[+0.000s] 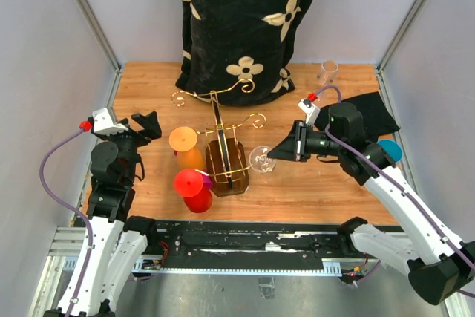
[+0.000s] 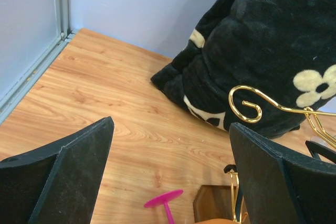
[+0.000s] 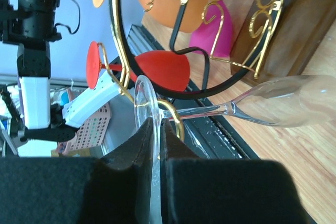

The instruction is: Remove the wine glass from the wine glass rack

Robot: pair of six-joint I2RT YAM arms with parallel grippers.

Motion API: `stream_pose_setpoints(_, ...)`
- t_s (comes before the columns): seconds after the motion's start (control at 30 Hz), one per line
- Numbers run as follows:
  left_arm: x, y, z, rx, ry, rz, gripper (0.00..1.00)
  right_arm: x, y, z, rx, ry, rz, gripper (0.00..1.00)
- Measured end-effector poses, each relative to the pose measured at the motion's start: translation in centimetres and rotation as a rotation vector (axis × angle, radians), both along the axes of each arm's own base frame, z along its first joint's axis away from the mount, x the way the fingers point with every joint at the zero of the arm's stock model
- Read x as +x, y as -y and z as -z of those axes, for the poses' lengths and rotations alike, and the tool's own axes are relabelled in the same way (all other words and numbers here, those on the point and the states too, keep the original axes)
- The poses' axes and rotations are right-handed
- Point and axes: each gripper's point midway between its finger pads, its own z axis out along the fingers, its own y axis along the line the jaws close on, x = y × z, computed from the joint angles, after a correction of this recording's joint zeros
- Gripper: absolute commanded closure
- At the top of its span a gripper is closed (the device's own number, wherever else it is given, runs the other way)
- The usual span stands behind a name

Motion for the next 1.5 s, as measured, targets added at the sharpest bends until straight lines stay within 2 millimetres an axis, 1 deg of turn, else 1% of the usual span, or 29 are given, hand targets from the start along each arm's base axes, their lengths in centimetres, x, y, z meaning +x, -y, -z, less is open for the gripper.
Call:
stream_pose_setpoints(0.23,0.0,0.0,0.0,0.000,0.000,0.000,0.02,-2.3,-1.7,-0.7,0.010,0.014,-0.100,0.99)
stream_pose_setpoints(0.33,0.0,0.0,0.0,0.000,-0.001,0.001,0.02,-3.5,-1.9,-0.7,0.008,0.013,-0.131,0.99)
stream_pose_setpoints(0.43,0.0,0.0,0.1,0.000,-0.004,0.000,0.02,-4.7,-1.5,-0.9,0.005,0.014,-0.149,0.99)
stream_pose_setpoints(0.53,0.0,0.0,0.2,0.001,-0.008,0.000,0.02,-5.7,-0.8,-0.9,-0.007,0.022,-0.157,0.99)
stream_pose_setpoints(0.6,0.0,0.0,0.2,0.000,-0.007,0.000,0.02,-6.3,-0.2,-0.4,-0.033,0.016,-0.163,0.99)
stream_pose_setpoints(0.77,0.0,0.0,0.2,0.000,-0.007,0.001,0.02,-7.4,2.1,2.4,-0.195,-0.012,-0.158,0.99)
stream_pose_setpoints(0.87,0.0,0.0,0.3,0.001,-0.013,0.000,0.02,-7.4,3.8,3.2,-0.302,0.015,-0.138,0.99)
stream_pose_setpoints(1.0,-0.1,0.0,0.5,0.001,-0.021,0.001,0.02,-7.0,5.9,3.4,-0.416,0.081,-0.093,0.99)
stream_pose_setpoints(1.1,-0.2,0.1,0.2,-0.001,-0.026,0.006,0.02,-6.5,7.3,3.5,-0.485,0.127,-0.065,0.99)
stream_pose_setpoints(1.13,-0.2,0.1,-0.2,-0.004,-0.024,0.007,0.03,-6.4,7.6,3.4,-0.501,0.143,-0.059,0.99)
stream_pose_setpoints(1.23,-0.2,0.2,-2.6,-0.013,-0.020,0.009,0.02,-5.9,8.7,2.7,-0.552,0.209,-0.043,0.99)
stream_pose_setpoints(1.33,0.3,0.6,-6.2,-0.022,-0.006,0.027,0.00,-5.0,9.7,1.2,-0.598,0.295,-0.019,0.99)
stream_pose_setpoints(1.43,1.6,1.7,-9.2,-0.028,-0.027,0.077,0.00,-3.0,10.8,-0.8,-0.675,0.417,0.021,0.99)
stream_pose_setpoints(1.5,2.7,2.7,-10.1,-0.027,-0.062,0.124,0.00,-1.6,11.5,-2.1,-0.733,0.495,0.041,0.99)
